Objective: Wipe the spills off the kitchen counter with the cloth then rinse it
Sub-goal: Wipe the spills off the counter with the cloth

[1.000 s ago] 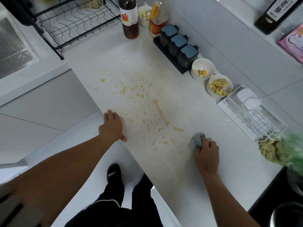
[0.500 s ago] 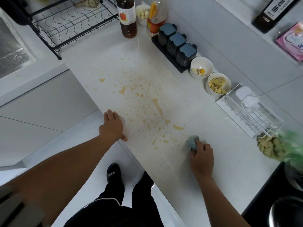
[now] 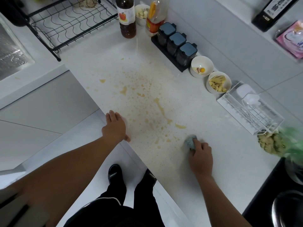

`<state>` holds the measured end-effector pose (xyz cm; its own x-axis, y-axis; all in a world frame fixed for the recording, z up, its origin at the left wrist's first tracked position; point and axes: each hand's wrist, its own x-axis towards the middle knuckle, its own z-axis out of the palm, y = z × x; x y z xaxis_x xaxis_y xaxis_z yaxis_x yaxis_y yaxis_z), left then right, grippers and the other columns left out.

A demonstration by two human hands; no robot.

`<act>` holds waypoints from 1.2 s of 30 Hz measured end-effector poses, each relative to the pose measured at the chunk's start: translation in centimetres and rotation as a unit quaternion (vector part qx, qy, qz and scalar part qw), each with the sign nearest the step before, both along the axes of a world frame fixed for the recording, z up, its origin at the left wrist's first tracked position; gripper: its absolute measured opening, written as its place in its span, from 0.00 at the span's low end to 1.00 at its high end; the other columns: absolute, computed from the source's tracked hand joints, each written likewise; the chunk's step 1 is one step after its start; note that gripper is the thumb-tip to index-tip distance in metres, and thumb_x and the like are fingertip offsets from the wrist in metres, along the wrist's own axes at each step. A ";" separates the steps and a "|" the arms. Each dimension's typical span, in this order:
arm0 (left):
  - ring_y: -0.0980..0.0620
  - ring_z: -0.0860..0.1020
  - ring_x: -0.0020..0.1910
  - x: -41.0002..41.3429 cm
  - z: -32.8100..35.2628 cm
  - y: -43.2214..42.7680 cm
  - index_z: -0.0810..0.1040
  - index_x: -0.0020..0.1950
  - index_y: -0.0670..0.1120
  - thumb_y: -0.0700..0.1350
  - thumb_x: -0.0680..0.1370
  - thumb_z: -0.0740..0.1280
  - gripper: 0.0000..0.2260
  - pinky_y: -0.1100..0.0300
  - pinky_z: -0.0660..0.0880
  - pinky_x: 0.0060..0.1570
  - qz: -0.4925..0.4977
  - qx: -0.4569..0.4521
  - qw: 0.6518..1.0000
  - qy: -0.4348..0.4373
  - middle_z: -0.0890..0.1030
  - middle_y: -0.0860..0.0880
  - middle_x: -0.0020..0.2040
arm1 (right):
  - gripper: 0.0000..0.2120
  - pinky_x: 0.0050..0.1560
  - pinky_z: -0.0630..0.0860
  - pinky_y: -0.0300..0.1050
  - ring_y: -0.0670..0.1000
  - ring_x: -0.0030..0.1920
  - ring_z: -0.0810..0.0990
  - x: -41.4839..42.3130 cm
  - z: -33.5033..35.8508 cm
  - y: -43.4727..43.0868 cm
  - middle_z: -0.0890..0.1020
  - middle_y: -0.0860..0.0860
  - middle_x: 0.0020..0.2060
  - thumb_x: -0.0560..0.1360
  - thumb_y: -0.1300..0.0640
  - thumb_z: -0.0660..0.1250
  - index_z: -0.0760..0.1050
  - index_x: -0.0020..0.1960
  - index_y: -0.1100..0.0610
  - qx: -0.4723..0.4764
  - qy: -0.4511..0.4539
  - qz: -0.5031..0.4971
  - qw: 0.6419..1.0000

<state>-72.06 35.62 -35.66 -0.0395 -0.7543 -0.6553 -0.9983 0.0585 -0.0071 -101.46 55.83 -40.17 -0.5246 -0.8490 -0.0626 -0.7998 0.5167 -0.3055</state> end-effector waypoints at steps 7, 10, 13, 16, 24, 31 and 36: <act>0.41 0.36 0.80 0.3 0.1 -0.1 0.36 0.80 0.37 0.59 0.65 0.80 0.65 0.39 0.66 0.71 -0.001 0.004 1.000 0.004 0.35 0.40 0.80 | 0.18 0.41 0.75 0.51 0.62 0.45 0.75 1.7 0.4 0.8 0.77 0.60 0.47 0.74 0.63 0.65 0.77 0.64 0.61 0.015 0.010 0.059 0.998; 0.40 0.36 0.80 0.4 0.1 -0.1 0.35 0.79 0.37 0.60 0.65 0.79 0.65 0.39 0.65 0.71 -0.003 0.008 1.000 0.007 0.35 0.39 0.80 | 0.19 0.41 0.75 0.52 0.63 0.44 0.75 2.9 0.4 0.8 0.77 0.62 0.46 0.72 0.64 0.68 0.77 0.63 0.63 0.018 0.000 -0.051 0.999; 0.38 0.37 0.80 0.2 0.1 -0.2 0.35 0.79 0.35 0.61 0.65 0.79 0.65 0.39 0.64 0.72 -0.012 0.012 1.000 0.005 0.36 0.37 0.80 | 0.19 0.41 0.75 0.51 0.62 0.45 0.75 3.6 0.5 1.1 0.77 0.60 0.46 0.73 0.63 0.64 0.77 0.63 0.61 0.020 0.008 0.069 0.997; 0.37 0.37 0.79 0.2 -0.1 -0.3 0.35 0.79 0.35 0.62 0.65 0.79 0.65 0.39 0.63 0.72 -0.018 0.014 1.000 0.001 0.36 0.35 0.80 | 0.20 0.43 0.73 0.50 0.62 0.46 0.74 3.8 0.9 0.8 0.77 0.61 0.48 0.73 0.63 0.67 0.76 0.65 0.60 0.017 -0.038 -0.107 0.993; 0.37 0.35 0.79 1.1 -1.0 -0.2 0.33 0.78 0.36 0.66 0.65 0.76 0.66 0.38 0.65 0.70 -0.037 0.016 0.999 0.008 0.34 0.37 0.79 | 0.22 0.45 0.77 0.53 0.61 0.48 0.74 5.9 1.4 1.6 0.77 0.59 0.51 0.73 0.61 0.67 0.75 0.68 0.57 0.044 -0.018 -0.065 0.997; 0.33 0.33 0.77 0.6 -0.4 -0.7 0.30 0.77 0.34 0.63 0.68 0.76 0.64 0.36 0.62 0.71 -0.040 0.056 0.998 0.007 0.30 0.33 0.77 | 0.22 0.43 0.76 0.53 0.62 0.45 0.74 9.0 1.3 2.7 0.77 0.58 0.47 0.71 0.64 0.68 0.78 0.64 0.57 0.025 -0.024 -0.074 0.997; 0.31 0.32 0.76 1.1 -0.2 -0.5 0.30 0.76 0.33 0.64 0.70 0.74 0.63 0.36 0.59 0.73 -0.051 0.069 0.996 0.022 0.30 0.31 0.76 | 0.21 0.40 0.74 0.48 0.59 0.43 0.75 12.0 1.5 3.6 0.77 0.54 0.45 0.69 0.61 0.68 0.79 0.62 0.54 0.041 -0.022 0.160 0.986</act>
